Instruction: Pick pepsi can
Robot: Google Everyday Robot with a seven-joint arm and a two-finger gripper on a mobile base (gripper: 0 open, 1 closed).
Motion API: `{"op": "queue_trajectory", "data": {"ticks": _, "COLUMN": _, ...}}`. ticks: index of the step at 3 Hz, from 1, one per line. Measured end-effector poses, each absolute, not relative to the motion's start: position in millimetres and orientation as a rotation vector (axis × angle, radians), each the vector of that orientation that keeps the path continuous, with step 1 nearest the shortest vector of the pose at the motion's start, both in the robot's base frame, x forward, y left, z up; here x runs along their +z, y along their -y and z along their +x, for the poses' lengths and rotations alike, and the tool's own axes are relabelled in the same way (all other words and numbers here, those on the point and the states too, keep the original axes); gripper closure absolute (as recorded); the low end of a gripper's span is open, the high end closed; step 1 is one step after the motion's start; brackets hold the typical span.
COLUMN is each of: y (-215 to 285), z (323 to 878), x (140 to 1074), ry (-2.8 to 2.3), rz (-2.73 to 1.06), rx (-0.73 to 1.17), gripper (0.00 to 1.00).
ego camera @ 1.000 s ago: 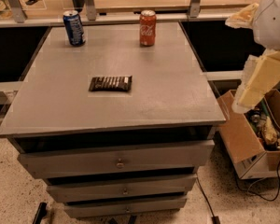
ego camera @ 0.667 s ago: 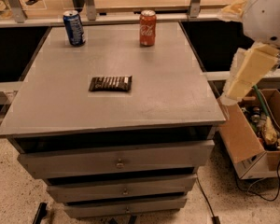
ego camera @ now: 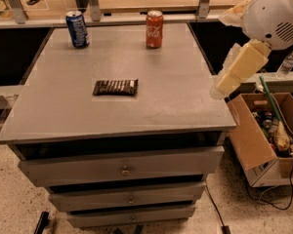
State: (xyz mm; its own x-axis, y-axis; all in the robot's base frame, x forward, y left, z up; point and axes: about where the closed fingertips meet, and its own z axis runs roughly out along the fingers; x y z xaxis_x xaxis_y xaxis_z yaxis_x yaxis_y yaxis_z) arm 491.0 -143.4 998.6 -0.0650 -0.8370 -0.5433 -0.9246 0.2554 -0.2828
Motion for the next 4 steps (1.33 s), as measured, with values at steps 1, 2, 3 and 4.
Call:
{"op": "queue_trajectory", "data": {"ticks": 1, "y": 123, "z": 499, "x": 999, "ry": -1.867, "rz": -1.525, "rx": 0.308, "gripper": 0.0}}
{"op": "queue_trajectory", "data": {"ticks": 2, "y": 98, "z": 505, "x": 1006, "ry": -1.813, "rz": -1.453, "rx": 0.417, "gripper": 0.0}}
{"op": "queue_trajectory", "data": {"ticks": 3, "y": 83, "z": 514, "x": 1011, "ry": -1.802, "rz": -1.382, "rx": 0.464, "gripper": 0.0}}
{"op": "queue_trajectory", "data": {"ticks": 4, "y": 73, "z": 521, "x": 1009, "ry": -1.822, "rz": -1.286, "rx": 0.494, "gripper": 0.0}}
